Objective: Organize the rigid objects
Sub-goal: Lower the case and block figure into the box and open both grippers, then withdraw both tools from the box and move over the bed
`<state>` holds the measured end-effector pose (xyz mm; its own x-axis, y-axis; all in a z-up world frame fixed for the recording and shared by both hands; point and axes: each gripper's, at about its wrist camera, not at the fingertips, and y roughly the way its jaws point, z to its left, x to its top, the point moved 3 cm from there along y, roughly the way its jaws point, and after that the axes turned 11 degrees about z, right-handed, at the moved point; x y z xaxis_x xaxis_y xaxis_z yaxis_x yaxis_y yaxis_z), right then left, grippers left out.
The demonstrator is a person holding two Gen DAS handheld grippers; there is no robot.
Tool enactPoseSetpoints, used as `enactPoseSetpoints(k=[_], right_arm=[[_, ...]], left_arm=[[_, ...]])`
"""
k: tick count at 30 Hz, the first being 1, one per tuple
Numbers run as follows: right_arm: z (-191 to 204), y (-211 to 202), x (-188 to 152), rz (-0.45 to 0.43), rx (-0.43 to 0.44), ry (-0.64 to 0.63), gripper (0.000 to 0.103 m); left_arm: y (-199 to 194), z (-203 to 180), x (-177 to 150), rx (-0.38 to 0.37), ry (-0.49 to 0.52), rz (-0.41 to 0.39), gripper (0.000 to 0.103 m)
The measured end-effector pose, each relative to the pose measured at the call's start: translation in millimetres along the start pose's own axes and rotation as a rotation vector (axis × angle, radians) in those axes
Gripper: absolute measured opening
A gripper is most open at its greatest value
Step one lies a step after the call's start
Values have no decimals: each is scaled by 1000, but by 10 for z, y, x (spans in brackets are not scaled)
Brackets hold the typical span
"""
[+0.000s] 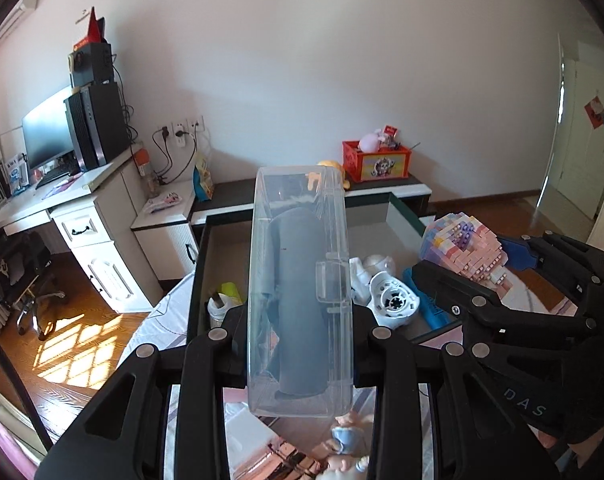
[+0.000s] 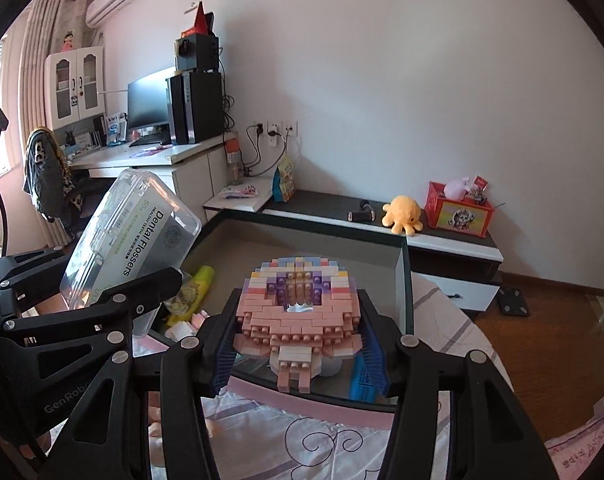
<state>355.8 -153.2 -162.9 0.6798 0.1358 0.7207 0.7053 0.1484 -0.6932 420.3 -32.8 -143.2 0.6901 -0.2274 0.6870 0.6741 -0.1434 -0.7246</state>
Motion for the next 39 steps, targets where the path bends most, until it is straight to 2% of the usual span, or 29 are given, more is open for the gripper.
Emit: enactPoseSetpoints(k=[8, 12, 13, 15, 17, 18, 20, 23, 27, 31, 36, 37, 39], right_arm=[[-301, 593, -149, 113, -23, 34, 54], [-392, 749, -151, 137, -15, 50, 55], [-409, 779, -151, 142, -17, 57, 55], [-420, 808, -165, 152, 4, 67, 56], [-407, 790, -174, 154, 0, 69, 57], [-402, 771, -172, 157, -6, 68, 58], [-391, 685, -180, 145, -4, 75, 75], [-363, 473, -179, 120, -13, 89, 81], [-278, 116, -239, 80, 4, 98, 81], [-116, -380, -343, 17, 22, 111, 83], [237, -1121, -498, -111, -9, 89, 94], [285, -1266, -538, -139, -20, 86, 102], [389, -1565, -616, -198, -44, 76, 103]], left_arm=[[738, 104, 88, 27, -4, 127, 33], [994, 187, 72, -11, -28, 193, 33], [977, 206, 86, -11, -40, 181, 34], [951, 230, 89, 26, -45, 162, 46], [930, 252, 75, 43, -55, 178, 73], [859, 249, 52, 40, -53, 163, 76], [735, 245, 43, 63, -35, 140, 84], [509, 269, -7, 81, -27, 104, 96], [114, 326, -136, 88, -49, 56, 98], [-413, 358, -317, 91, -89, -25, 101], [-1179, 261, -579, 94, -115, -155, 102], [-1330, 239, -638, 116, -121, -182, 103], [-1607, 208, -754, 130, -124, -238, 103]])
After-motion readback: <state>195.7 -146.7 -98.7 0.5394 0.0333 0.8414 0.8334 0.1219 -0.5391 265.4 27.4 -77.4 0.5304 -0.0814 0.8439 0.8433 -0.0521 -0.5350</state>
